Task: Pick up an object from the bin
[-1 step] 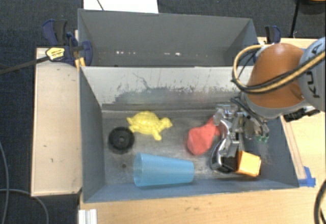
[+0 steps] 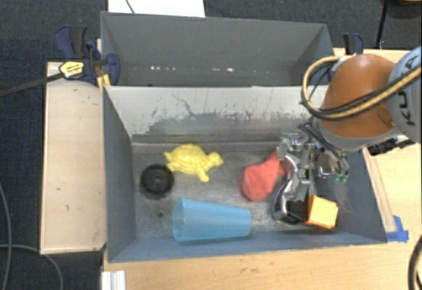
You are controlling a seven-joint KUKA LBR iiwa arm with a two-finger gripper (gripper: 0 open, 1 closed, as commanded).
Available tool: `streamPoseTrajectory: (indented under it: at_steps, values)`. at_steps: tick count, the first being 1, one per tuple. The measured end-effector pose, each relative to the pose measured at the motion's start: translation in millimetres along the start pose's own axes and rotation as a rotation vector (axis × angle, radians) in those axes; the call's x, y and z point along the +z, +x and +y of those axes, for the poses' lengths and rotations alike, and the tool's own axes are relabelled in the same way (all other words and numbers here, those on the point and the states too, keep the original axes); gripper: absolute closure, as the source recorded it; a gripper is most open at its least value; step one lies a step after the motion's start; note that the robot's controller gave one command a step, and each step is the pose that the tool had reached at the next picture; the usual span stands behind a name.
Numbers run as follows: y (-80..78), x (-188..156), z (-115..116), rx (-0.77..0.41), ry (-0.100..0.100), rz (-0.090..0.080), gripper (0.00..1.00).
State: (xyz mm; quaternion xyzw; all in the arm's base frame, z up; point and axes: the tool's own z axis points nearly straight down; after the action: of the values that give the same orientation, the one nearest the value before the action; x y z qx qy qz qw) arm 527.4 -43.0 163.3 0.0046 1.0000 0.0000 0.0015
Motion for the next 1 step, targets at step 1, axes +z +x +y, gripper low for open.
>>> streamPoseTrajectory:
  at_steps: [1]
  values:
    - [-7.3, 20.3, -2.6, 0.093, 0.0, -0.008, 0.0]
